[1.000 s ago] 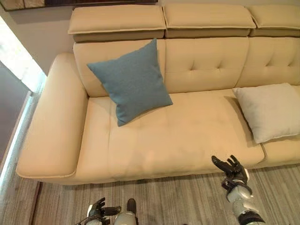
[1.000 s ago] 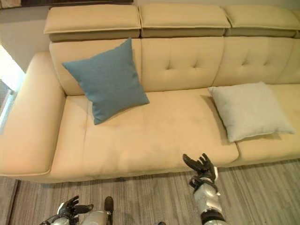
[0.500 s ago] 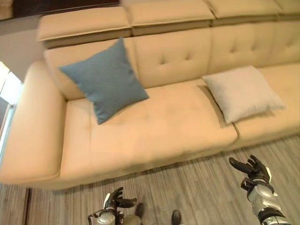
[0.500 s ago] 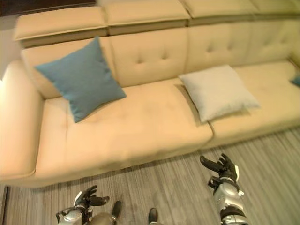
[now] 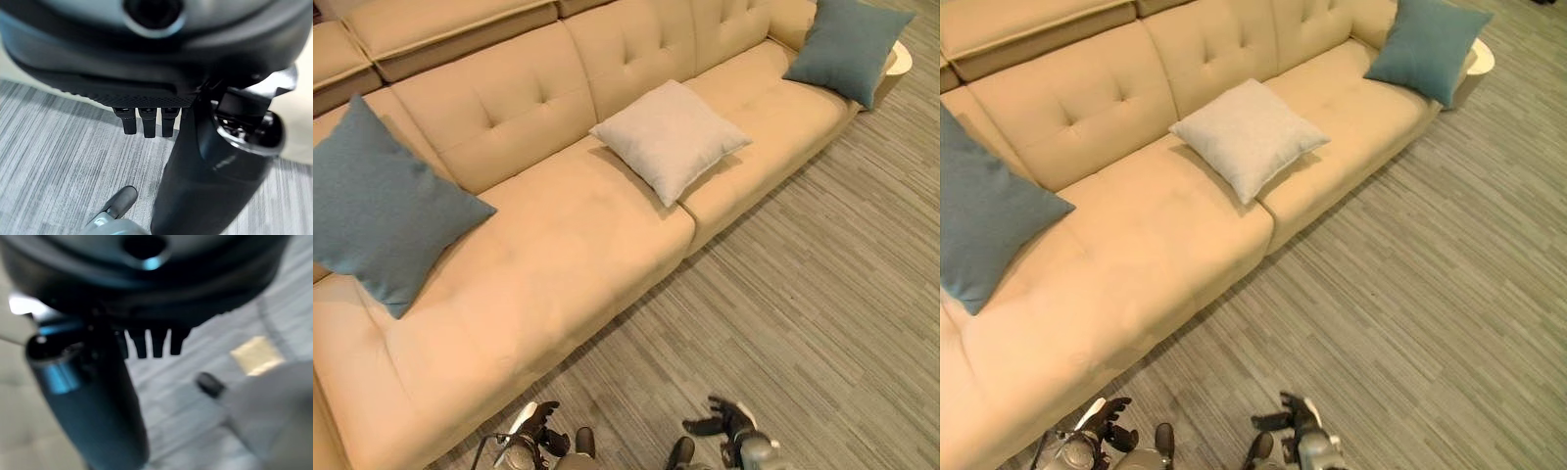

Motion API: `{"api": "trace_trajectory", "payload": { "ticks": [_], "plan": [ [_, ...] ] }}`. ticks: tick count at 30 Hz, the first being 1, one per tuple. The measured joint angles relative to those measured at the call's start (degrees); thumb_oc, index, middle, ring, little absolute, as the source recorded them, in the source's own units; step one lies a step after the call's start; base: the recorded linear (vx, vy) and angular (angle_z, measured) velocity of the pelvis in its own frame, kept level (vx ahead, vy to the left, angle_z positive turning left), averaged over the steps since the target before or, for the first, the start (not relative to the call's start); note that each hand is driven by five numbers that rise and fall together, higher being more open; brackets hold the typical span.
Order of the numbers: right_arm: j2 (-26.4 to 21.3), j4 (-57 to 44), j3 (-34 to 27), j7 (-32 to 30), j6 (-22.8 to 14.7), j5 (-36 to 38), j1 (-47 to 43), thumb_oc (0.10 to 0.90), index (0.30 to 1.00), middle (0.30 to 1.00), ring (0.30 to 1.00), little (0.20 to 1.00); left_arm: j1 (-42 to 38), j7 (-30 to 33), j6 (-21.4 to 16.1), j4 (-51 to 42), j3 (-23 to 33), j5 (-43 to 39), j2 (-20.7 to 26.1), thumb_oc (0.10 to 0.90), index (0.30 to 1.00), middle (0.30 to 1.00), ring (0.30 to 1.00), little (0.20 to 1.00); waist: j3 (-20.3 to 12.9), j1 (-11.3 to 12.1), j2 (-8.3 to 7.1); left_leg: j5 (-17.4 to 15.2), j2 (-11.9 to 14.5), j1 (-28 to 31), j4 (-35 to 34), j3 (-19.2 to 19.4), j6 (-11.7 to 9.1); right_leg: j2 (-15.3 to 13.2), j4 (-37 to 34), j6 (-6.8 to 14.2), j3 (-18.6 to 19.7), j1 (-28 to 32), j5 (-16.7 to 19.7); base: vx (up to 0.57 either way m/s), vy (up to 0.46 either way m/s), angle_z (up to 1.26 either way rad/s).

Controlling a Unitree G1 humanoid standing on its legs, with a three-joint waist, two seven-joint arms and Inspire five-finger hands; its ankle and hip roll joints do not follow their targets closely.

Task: Pick up all the scattered cushions and arrange them neatly on the sofa.

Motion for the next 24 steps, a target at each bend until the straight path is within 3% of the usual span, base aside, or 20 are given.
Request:
{"api": "trace_trajectory", "payload": {
  "ticks": [1,2,3,6,8,10,11,12,13,14,15,16,17,18,19,20,21,22,23,24],
  "plan": [
    [-0.7,0.6,-0.5,-0.1,0.1,0.0,0.9,0.8,0.9,0.9,0.9,0.9,-0.1,0.1,0.0,0.2,0.0,0.7,0.4,0.8,0.9,0.9,0.9,0.9,-0.2,-1.1,-0.6,0.2,-0.5,0.5,-0.2,-0.8,-0.2,-2.0,-7.8,0.6,1.0,1.6,4.1,0.24,-0.414,0.25],
    [-0.2,1.7,-0.9,-0.1,0.2,0.2,2.3,0.8,0.9,0.9,0.9,0.9,0.3,0.2,-0.1,0.5,0.0,1.2,1.7,0.8,0.9,0.9,0.9,0.9,-1.0,-1.3,-4.22,-0.7,-2.0,2.2,-0.3,-1.3,-2.1,-5.3,-14.2,-1.2,1.5,3.7,11.6,0.24,-0.416,0.13],
    [-0.3,3.0,-2.3,0.0,0.2,0.5,2.5,0.8,0.9,0.9,0.9,0.9,-0.1,0.8,0.1,0.9,0.3,1.1,1.2,0.8,0.9,0.9,0.9,0.9,-1.0,-2.0,-3.58,-1.1,-0.1,3.0,-0.4,-1.8,-4.3,-3.9,-14.1,2.0,1.9,4.3,11.1,0.35,-0.651,-0.04],
    [-2.6,3.7,-4.5,0.0,0.0,2.2,1.5,0.8,0.9,0.9,0.9,0.9,0.7,1.3,0.0,1.8,-0.1,1.6,-1.0,0.8,0.9,0.9,0.9,0.9,-2.0,-2.5,-1.48,1.5,7.4,3.2,1.7,-6.4,-5.0,4.2,-13.4,-1.4,1.7,5.5,7.9,0.27,-0.625,-0.25],
    [-2.5,3.4,-4.2,0.2,0.0,2.2,2.7,0.8,0.9,0.9,0.9,0.9,0.4,1.1,-0.8,1.5,-0.3,1.5,0.2,0.8,0.9,0.9,0.9,0.9,-2.1,-2.3,-3.14,2.8,10.6,-2.0,11.7,-11.7,-4.6,7.5,-10.8,-5.1,0.1,6.3,4.3,0.07,-0.68,0.3],
    [-2.0,3.4,-3.2,0.9,0.0,2.1,3.5,0.8,0.9,0.9,0.9,0.9,-0.8,1.2,-0.7,0.4,-0.2,0.9,1.9,0.8,0.9,0.9,0.9,0.9,-2.0,-0.5,-5.04,7.7,12.0,-9.6,23.8,-16.2,-3.6,9.8,-8.3,-9.3,-1.0,5.7,1.5,0.09,-0.522,0.29],
    [-2.0,3.2,-1.3,1.0,-0.2,2.1,2.8,0.8,0.9,0.9,0.9,0.9,-2.1,1.2,-0.7,-2.7,-0.2,0.5,4.0,0.8,0.9,0.9,0.9,0.9,-0.9,1.1,-6.73,14.0,11.9,-17.5,35.1,-18.6,0.6,10.5,-7.5,-11.7,-1.1,5.5,0.3,0.22,-0.308,-0.03],
    [-2.1,3.8,0.7,1.0,0.1,2.0,1.8,0.8,0.9,0.9,0.9,0.9,-2.5,2.0,-0.9,-5.2,-0.3,0.4,5.8,0.8,0.9,0.9,0.9,0.9,0.5,2.7,-7.5,13.0,11.1,-22.0,42.0,-18.5,2.2,11.0,-7.3,-12.8,-0.9,5.9,-0.1,0.43,-0.315,-0.06],
    [-2.3,3.9,2.6,1.0,0.3,1.8,-0.4,0.8,0.9,0.9,0.9,0.9,-3.5,2.3,-1.7,-7.3,-0.2,-0.3,5.8,0.8,0.9,0.9,0.9,0.9,2.4,3.2,-7.76,7.0,5.0,-25.5,46.4,-18.6,1.7,11.2,-7.4,-12.4,-0.1,6.7,-1.6,0.71,-0.349,-0.05],
    [-2.6,4.4,3.3,1.1,0.4,1.6,-1.5,0.8,0.9,0.9,0.9,0.9,-3.8,2.3,-1.9,-8.1,-1.1,-0.3,4.9,0.8,0.9,0.9,0.9,0.9,3.1,3.5,-7.72,2.5,-2.8,-26.1,44.6,-20.7,-1.3,10.5,-7.5,-11.3,0.4,6.9,-2.0,0.61,-0.27,0.08],
    [-2.6,4.4,3.3,1.1,0.4,1.6,-1.5,0.8,0.9,0.9,0.9,0.9,-3.8,2.3,-1.9,-8.1,-1.1,-0.3,4.9,0.8,0.9,0.9,0.9,0.9,3.1,3.5,-7.72,2.5,-2.8,-26.1,44.6,-20.7,-1.3,10.5,-7.5,-11.3,0.4,6.9,-2.0,0.54,-0.171,-0.73],
    [-3.5,6.2,5.5,1.2,0.6,0.7,-3.3,0.8,0.9,0.9,0.9,0.9,-2.9,1.7,-3.1,-8.4,-2.2,-0.1,1.5,0.8,0.9,0.9,0.9,0.9,2.5,7.1,-4.8,0.3,-10.1,-24.1,24.3,-13.4,-1.2,11.4,-9.9,-6.3,-0.7,8.0,-3.3,0.37,-0.079,-1.32],
    [-3.3,5.6,7.4,1.3,0.5,0.2,-4.3,0.8,0.9,0.9,0.9,0.9,-2.9,1.2,-2.9,-7.3,-0.7,-0.2,-0.2,0.8,0.9,0.9,0.9,0.9,2.5,8.5,-2.29,1.8,-11.4,-23.8,13.6,-9.6,-2.7,13.2,-10.5,-10.8,-2.6,9.4,-2.0,0.57,-0.06,-1.17],
    [-2.9,5.4,7.7,1.2,0.1,0.1,-4.1,0.8,0.9,0.9,0.9,0.9,-3.5,0.6,-2.4,-5.2,-0.7,-0.2,-0.9,0.8,0.9,0.9,0.9,0.9,2.7,7.3,-0.92,2.4,-12.5,-23.7,10.4,-8.2,-2.9,14.7,-12.9,-11.0,-4.0,11.7,-1.8,0.59,-0.011,-0.42],
    [-0.8,5.7,8.2,2.0,0.2,-0.8,-4.5,0.8,0.9,0.9,0.9,0.9,-3.6,-0.5,-1.8,-2.3,0.6,-0.3,-1.1,0.8,0.9,0.9,0.9,0.9,2.2,7.4,-0.4,2.8,-14.6,-23.3,4.8,-8.7,-1.6,16.8,-14.8,-10.1,-2.9,14.0,-3.8,0.57,0.054,-0.25],
    [0.7,5.9,8.1,2.8,0.7,-1.9,-4.2,0.8,0.9,0.9,0.9,0.9,-2.6,-0.4,-1.5,-2.0,1.1,-0.7,-0.7,0.8,0.9,0.9,0.9,0.9,1.6,8.9,-1.43,3.1,-15.3,-23.0,2.9,-9.7,1.8,17.2,-14.3,-10.3,-1.4,14.6,-4.5,0.36,0.037,-0.61],
    [2.4,5.6,8.5,3.3,0.7,-3.1,-3.6,0.8,0.9,0.9,0.9,0.9,-1.1,-0.4,-1.5,-0.8,2.2,-1.1,0.0,0.8,0.9,0.9,0.9,0.9,1.1,9.6,-3.05,3.8,-17.5,-22.5,4.5,-10.2,4.7,16.7,-15.1,-8.9,-0.1,16.6,-5.9,0.47,0.026,-0.61],
    [4.7,6.1,9.4,3.8,1.1,-4.4,-1.2,0.8,0.9,0.9,0.9,0.9,1.1,-0.5,-0.3,1.4,2.4,-1.4,1.0,0.8,0.9,0.9,0.9,0.9,-1.1,8.8,-6.63,5.8,-20.2,-20.7,4.2,-10.9,8.5,15.8,-14.7,-7.1,0.4,18.5,-6.6,0.57,0.024,-0.53],
    [4.3,5.4,10.8,4.4,1.1,-5.6,0.3,0.8,0.9,0.9,0.9,0.9,4.0,-0.1,0.4,2.2,1.8,-1.2,1.2,0.8,0.9,0.9,0.9,0.9,-3.0,9.0,-4.78,4.8,-17.9,-17.8,7.6,-10.8,10.9,17.8,-2.9,-2.4,0.8,15.4,-9.1,0.57,0.025,-0.51],
    [4.2,4.7,10.7,4.5,1.0,-6.2,0.4,0.8,0.9,0.9,0.9,0.9,5.2,-0.1,0.7,2.3,0.9,-1.2,1.5,0.8,0.9,0.9,0.9,0.9,-3.4,9.0,-4.08,5.4,-16.1,-15.9,7.0,-11.0,13.3,17.3,5.1,-0.7,0.4,13.0,-10.1,0.44,0.056,-0.43]
  ]
}}
